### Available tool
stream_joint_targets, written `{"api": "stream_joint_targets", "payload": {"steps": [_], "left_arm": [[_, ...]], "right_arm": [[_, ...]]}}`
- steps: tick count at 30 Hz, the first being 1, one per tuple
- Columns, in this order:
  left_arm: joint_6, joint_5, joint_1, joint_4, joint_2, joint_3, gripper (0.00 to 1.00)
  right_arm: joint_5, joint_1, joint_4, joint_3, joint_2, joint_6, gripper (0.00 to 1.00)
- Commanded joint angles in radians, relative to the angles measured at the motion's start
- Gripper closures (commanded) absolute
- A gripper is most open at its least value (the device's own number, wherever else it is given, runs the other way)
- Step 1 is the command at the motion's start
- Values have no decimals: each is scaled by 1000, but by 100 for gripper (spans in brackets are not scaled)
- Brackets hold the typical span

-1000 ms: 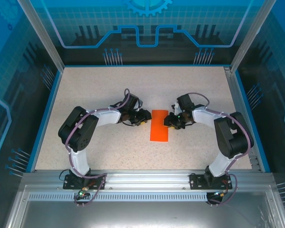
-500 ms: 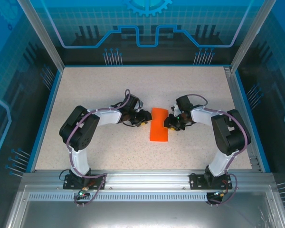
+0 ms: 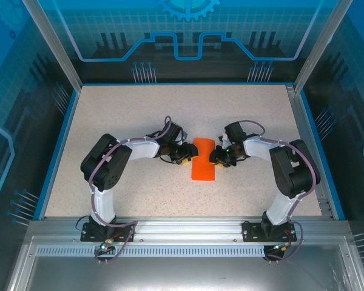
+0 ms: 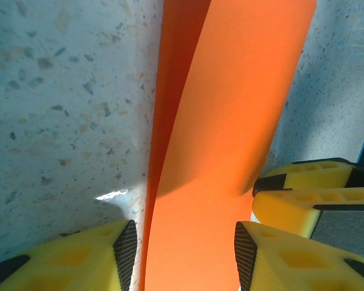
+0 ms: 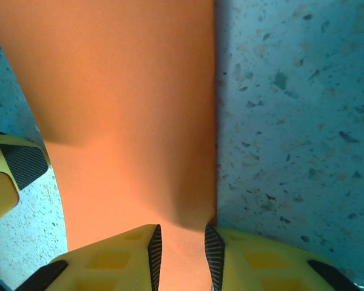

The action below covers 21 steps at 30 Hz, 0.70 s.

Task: Fold a paper plane with a square sheet of paper (pick it up from the middle)
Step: Fold the triangle a second time at the center of the table.

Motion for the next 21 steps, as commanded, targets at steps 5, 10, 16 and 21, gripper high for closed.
{"api": "stream_joint_targets", "payload": {"steps": [5,10,16,21], "left_arm": [[-1,27,-16,-53,46,57,51],[-1,43,-22,-42,54,62,51],[-10,53,-25,-26,50,63,56],[-18,49,-26,-12,35,56,59]], "right_arm": [[77,11,-54,-25,48,-16,70],[75,11,-44,-25,57,-11,70],[74,11,-30,-49,68,-6,70],[72,11,-23,-55,78,-4,70]]}}
